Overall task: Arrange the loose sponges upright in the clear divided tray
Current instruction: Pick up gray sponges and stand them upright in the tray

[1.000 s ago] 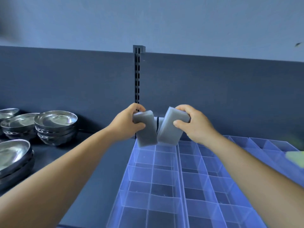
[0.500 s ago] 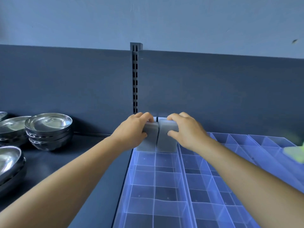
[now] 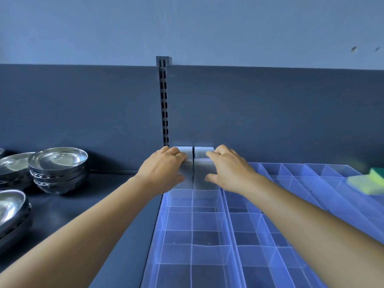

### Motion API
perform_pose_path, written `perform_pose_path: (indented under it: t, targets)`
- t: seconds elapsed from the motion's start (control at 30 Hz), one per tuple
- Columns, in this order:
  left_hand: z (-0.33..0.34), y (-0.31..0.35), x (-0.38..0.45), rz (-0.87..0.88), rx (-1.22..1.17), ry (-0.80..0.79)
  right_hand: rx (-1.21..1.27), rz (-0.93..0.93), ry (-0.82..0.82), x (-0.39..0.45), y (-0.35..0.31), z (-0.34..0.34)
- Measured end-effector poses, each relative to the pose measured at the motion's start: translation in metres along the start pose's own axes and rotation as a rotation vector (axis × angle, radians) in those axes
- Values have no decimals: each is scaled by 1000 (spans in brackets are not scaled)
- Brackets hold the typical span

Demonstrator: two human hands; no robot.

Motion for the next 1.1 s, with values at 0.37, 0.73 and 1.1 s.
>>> perform_pose_path:
  t: [0.37,0.73,1.1]
  targets:
    - [-32,92,22,188,3,86,-17,100,40,-66,69,-45]
    - [-38,238,67,321,-90,62,-59,252,59,-133,205,-92]
    - [-38,385,125,389,-128,54,-99,329,117,-170,344,-137]
Point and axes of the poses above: each hand's wrist, its own x-axis towards the middle knuckle, its own z-axis out of the palm, y = z × x, the point moved 1 cm from there along x, towards the middle knuckle, and after that the axes turned 8 degrees about x, right-handed, at the moved point
